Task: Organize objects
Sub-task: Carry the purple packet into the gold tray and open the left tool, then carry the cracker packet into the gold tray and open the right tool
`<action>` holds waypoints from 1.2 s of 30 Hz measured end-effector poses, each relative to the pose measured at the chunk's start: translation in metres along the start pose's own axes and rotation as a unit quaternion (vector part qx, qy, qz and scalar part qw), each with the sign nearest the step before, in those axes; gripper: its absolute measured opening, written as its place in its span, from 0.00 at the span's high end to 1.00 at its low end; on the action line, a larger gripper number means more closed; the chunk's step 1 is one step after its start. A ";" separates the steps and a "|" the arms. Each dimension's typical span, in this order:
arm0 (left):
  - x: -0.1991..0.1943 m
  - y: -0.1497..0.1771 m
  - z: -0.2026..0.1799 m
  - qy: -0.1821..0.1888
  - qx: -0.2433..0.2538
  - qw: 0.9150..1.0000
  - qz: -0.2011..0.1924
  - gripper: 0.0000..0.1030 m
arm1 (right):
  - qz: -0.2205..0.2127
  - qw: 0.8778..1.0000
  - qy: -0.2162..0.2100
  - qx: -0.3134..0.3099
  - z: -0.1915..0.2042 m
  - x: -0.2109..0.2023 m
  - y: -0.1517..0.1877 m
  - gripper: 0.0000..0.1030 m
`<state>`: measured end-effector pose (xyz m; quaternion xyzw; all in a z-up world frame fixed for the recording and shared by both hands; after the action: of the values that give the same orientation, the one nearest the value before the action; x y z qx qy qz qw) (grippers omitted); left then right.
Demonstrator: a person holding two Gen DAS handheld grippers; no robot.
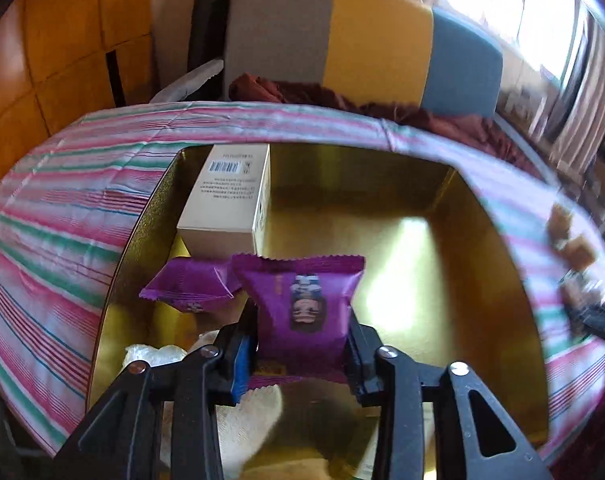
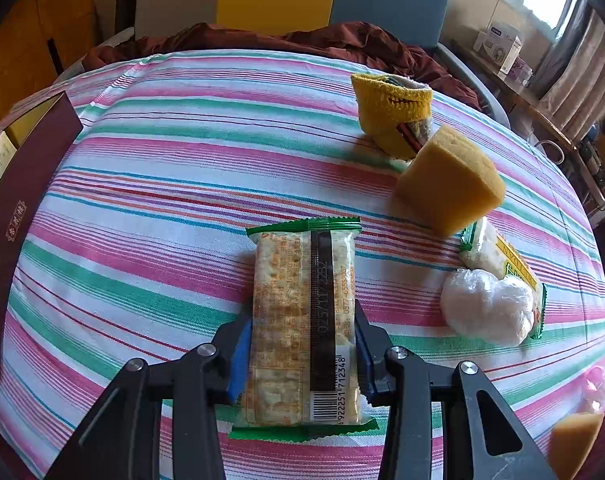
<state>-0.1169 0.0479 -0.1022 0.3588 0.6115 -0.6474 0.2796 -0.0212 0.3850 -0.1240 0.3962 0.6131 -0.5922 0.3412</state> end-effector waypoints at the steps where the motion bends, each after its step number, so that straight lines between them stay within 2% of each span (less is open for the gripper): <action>1: 0.001 0.001 -0.001 -0.002 0.002 1.000 0.001 0.61 | 0.000 1.000 0.000 0.000 0.000 0.000 0.000 0.58; 14: -0.008 0.006 -0.001 -0.002 0.005 1.000 -0.002 0.56 | 0.000 1.000 0.000 0.000 0.000 0.000 -0.002 0.58; 18: -0.015 0.007 0.005 -0.002 -0.004 1.000 -0.010 0.52 | -0.001 1.000 0.001 0.000 -0.001 0.001 -0.004 0.58; 25: -0.034 0.007 0.012 -0.007 -0.021 0.999 -0.034 0.52 | -0.001 1.000 0.002 -0.001 -0.001 0.002 -0.003 0.58; 36: -0.061 0.012 0.012 -0.016 -0.016 0.998 -0.060 0.52 | -0.002 1.000 0.005 -0.007 0.001 0.003 -0.004 0.61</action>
<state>-0.0732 0.0297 -0.0606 0.3067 0.6378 -0.6589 0.2551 -0.0263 0.3846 -0.1245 0.3955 0.6200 -0.5864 0.3397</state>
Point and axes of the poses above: each gripper's, at about its wrist camera, not at the fingertips, and x roughly the way its jaws point, z to its left, y to its underside, the point moved 2 cm from there along x, roughly the way its jaws point, and after that the axes turned 3 degrees about -y, right-handed, at the moved point
